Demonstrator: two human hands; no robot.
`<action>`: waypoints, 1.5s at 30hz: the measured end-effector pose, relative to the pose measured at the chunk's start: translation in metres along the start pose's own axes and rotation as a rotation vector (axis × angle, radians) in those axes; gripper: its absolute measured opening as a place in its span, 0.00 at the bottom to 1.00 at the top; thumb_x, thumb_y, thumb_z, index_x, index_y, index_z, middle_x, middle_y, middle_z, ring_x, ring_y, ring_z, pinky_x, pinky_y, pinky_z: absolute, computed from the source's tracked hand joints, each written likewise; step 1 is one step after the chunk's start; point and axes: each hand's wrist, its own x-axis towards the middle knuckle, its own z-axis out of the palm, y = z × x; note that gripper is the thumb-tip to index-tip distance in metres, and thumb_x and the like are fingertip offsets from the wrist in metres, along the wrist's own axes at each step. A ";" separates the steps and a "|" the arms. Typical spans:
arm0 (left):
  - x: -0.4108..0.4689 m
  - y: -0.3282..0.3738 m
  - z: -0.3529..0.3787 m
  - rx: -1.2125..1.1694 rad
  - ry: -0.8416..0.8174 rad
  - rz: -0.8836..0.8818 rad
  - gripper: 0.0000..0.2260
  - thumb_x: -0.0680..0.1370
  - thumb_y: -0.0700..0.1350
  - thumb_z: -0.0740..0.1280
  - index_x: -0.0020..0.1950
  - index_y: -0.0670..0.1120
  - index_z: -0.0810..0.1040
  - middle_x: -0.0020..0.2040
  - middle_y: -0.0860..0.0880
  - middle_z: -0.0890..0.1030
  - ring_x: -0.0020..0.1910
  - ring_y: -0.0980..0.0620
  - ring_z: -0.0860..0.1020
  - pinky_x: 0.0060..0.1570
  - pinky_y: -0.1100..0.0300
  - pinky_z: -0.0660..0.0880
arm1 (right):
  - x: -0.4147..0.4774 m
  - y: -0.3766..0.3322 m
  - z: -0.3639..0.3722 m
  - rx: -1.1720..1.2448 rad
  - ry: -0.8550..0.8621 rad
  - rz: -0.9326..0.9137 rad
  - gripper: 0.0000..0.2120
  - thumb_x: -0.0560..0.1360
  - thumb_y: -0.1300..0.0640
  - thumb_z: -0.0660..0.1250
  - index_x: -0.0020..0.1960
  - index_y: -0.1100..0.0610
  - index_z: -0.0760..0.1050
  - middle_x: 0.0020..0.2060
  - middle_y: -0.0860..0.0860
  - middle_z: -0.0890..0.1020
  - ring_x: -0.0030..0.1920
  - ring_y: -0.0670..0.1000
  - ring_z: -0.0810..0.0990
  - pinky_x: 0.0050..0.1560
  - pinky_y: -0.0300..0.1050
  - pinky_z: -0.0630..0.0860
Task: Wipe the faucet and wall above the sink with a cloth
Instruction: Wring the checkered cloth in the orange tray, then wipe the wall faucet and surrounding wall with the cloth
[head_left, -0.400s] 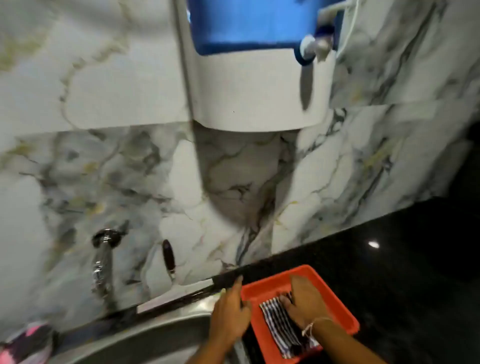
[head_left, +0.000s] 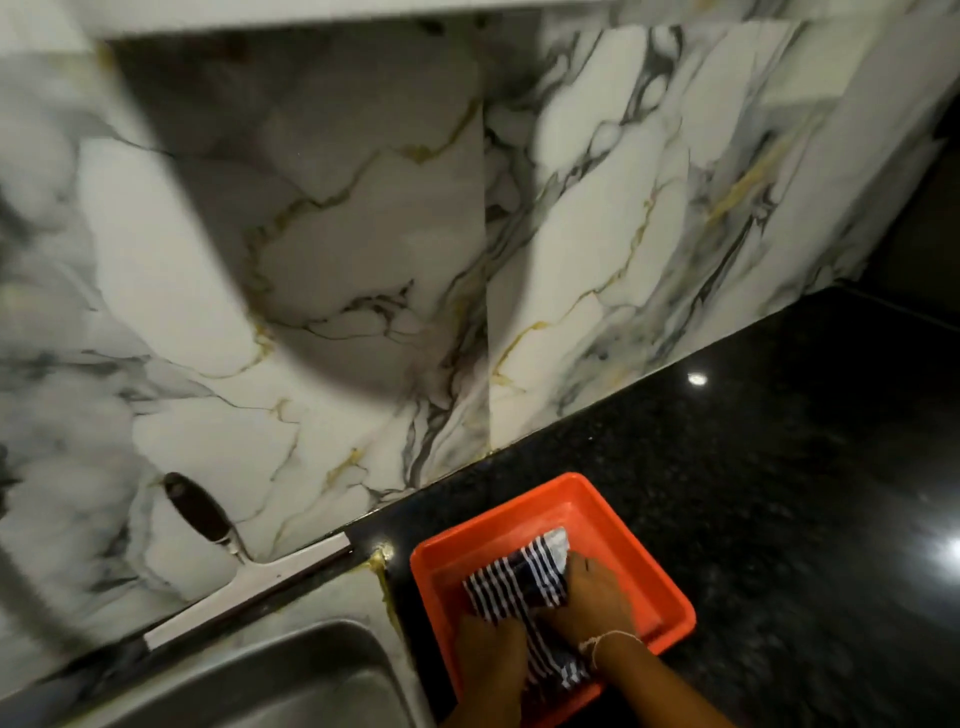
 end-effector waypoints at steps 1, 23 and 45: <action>0.004 -0.010 -0.002 -0.073 -0.066 0.030 0.23 0.82 0.47 0.67 0.76 0.44 0.68 0.72 0.37 0.75 0.71 0.37 0.73 0.72 0.37 0.68 | 0.006 -0.003 0.006 0.024 -0.024 0.030 0.37 0.71 0.32 0.56 0.73 0.53 0.64 0.69 0.53 0.73 0.69 0.54 0.71 0.70 0.48 0.68; -0.100 0.133 -0.214 0.828 0.449 0.597 0.22 0.77 0.51 0.59 0.71 0.56 0.69 0.66 0.53 0.77 0.62 0.51 0.77 0.62 0.55 0.74 | -0.123 -0.210 -0.032 1.280 -0.106 0.091 0.07 0.74 0.66 0.67 0.52 0.65 0.79 0.39 0.58 0.84 0.39 0.56 0.83 0.42 0.49 0.80; -0.085 0.264 -0.617 1.946 1.209 1.516 0.31 0.78 0.52 0.53 0.80 0.42 0.62 0.81 0.40 0.61 0.81 0.37 0.57 0.81 0.41 0.49 | -0.098 -0.511 0.083 1.489 -0.944 0.110 0.25 0.76 0.48 0.57 0.54 0.66 0.82 0.46 0.66 0.86 0.45 0.64 0.85 0.53 0.60 0.80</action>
